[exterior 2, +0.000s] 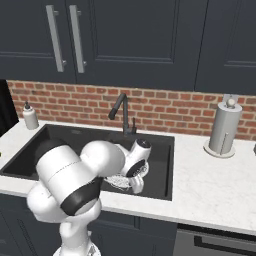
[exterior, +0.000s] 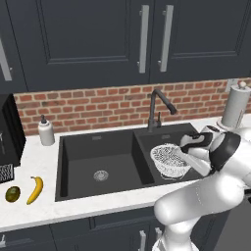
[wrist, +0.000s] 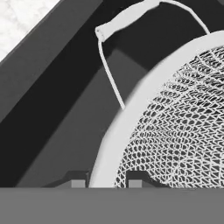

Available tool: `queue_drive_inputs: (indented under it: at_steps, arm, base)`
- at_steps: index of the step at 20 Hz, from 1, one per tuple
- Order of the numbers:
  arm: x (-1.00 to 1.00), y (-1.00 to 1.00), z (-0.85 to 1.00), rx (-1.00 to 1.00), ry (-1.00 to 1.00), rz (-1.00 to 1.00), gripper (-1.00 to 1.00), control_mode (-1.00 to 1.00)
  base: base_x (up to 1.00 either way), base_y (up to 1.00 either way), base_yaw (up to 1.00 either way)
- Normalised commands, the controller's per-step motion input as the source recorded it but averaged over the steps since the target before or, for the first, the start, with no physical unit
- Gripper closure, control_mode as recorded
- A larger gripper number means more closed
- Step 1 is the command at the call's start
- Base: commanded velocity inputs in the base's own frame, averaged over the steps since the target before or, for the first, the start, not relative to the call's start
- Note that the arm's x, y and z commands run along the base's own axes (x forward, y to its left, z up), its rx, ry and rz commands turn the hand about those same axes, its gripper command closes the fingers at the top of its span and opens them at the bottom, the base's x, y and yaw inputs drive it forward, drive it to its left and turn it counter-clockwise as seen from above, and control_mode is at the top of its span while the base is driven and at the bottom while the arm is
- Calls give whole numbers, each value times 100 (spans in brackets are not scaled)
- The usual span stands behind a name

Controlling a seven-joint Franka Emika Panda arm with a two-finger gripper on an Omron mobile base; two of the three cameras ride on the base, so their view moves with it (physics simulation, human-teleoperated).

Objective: Put the colander in the sink, put the banana, kiwi in the colander, and turn on the sink faucet and pour water over the colander.

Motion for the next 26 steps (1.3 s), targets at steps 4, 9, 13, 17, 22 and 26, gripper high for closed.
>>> queue_drive_inputs:
  at_steps: [4,9,13,17,22,26]
  arm:
    - [-1,-24,-5,0,-4,7,100,-100]
    - [0,-7,-11,0,-4,10,100,-100]
    - [-5,0,-32,0,-5,11,100,-100]
    - [-1,22,-45,0,-1,11,-100,-100]
    - [-1,5,-15,0,-4,10,-100,-100]
    - [-24,0,11,0,-18,10,-100,-100]
  base:
    - [0,0,0]
    - [0,0,0]
    - [0,0,0]
    - [0,0,0]
    - [0,0,0]
    - [0,0,0]
